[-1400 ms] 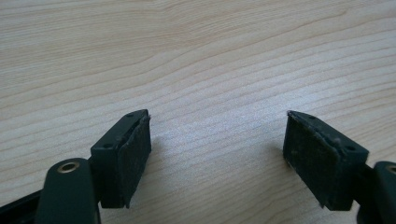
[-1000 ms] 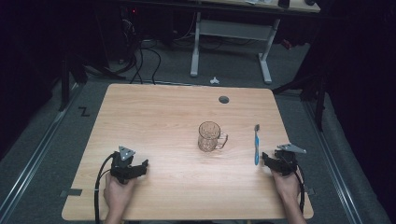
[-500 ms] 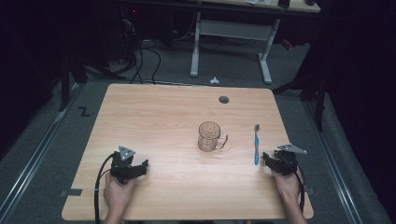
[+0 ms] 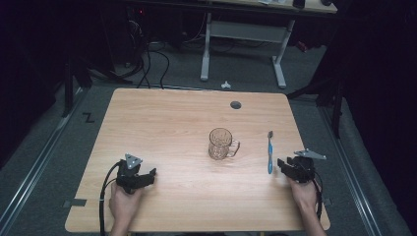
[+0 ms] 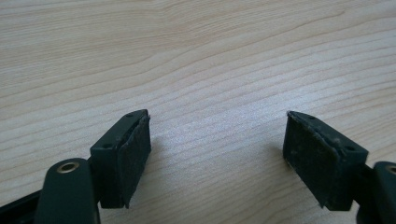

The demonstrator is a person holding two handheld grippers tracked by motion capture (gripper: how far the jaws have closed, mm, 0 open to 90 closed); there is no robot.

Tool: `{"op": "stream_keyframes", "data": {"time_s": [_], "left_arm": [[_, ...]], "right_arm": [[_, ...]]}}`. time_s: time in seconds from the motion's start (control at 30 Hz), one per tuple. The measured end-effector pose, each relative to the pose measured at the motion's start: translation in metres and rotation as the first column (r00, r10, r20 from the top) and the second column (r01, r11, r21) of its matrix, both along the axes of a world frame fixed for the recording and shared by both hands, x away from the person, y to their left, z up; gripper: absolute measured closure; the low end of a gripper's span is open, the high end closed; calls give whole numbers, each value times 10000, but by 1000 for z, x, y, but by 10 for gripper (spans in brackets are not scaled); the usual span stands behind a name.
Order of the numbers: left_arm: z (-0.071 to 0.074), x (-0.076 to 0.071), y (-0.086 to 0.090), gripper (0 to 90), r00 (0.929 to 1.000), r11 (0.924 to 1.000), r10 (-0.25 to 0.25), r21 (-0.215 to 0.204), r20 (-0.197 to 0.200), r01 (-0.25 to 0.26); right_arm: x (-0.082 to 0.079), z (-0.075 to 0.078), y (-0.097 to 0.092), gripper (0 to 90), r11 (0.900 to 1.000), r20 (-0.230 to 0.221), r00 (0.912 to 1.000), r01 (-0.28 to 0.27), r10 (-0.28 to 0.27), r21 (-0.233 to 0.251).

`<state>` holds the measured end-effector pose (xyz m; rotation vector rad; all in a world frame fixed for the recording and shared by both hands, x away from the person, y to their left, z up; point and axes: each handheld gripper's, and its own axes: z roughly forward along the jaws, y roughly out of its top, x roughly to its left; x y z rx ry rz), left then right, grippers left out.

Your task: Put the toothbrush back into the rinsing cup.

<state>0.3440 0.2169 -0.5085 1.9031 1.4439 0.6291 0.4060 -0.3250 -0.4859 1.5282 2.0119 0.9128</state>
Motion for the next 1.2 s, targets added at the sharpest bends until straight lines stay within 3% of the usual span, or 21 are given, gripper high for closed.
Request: {"op": "stream_keyframes", "data": {"time_s": [0.17,0.43,0.57,0.87,1.2], "left_arm": [[0,0,0,239,10000,10000,0,2,0,0],[0,0,0,239,10000,10000,-1,2,2,1],[0,0,0,239,10000,10000,-1,-1,4,1],[0,0,0,239,10000,10000,-3,1,3,3],[0,0,0,239,10000,10000,-5,4,2,5]], "right_arm": [[3,5,4,537,9992,-171,9994,-286,291,275],[9,11,8,546,9987,-412,9980,-461,470,237],[15,17,9,584,9969,-652,9956,-648,676,442],[35,33,20,621,9961,-912,9919,-887,885,21],[51,40,24,635,9971,-1377,9876,-767,758,-10]]}}
